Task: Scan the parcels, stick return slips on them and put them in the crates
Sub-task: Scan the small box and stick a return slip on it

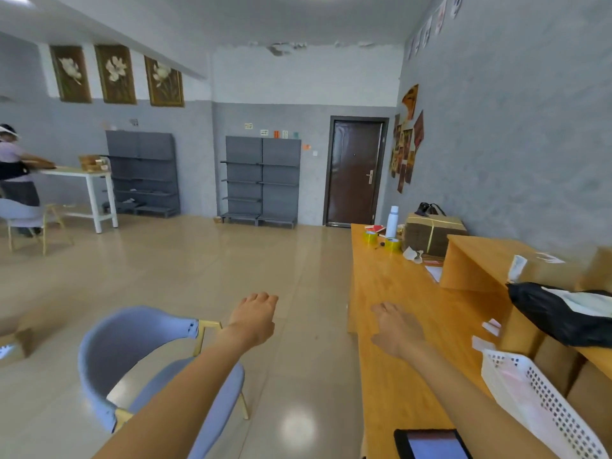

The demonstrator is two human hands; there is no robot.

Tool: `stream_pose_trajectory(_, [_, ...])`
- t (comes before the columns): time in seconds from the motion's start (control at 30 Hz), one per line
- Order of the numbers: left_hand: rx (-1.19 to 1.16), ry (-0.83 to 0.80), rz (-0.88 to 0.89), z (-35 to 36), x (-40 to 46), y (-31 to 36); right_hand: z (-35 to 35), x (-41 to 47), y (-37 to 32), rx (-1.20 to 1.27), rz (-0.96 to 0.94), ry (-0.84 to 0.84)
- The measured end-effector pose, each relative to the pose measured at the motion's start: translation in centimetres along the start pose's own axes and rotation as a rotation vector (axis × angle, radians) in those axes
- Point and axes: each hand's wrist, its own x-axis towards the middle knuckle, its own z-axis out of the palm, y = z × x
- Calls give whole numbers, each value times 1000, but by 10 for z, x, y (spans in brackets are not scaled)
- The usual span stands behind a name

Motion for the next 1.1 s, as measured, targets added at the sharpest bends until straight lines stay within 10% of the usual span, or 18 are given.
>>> stream_pose_trajectory(0.33, [-52,31,224,9,253,-9,-9,186,27,-2,210,44])
stream_pose_trajectory(1.1, [-490,-206,1231,-3,461,448,-54,129,331,-132,1258,164])
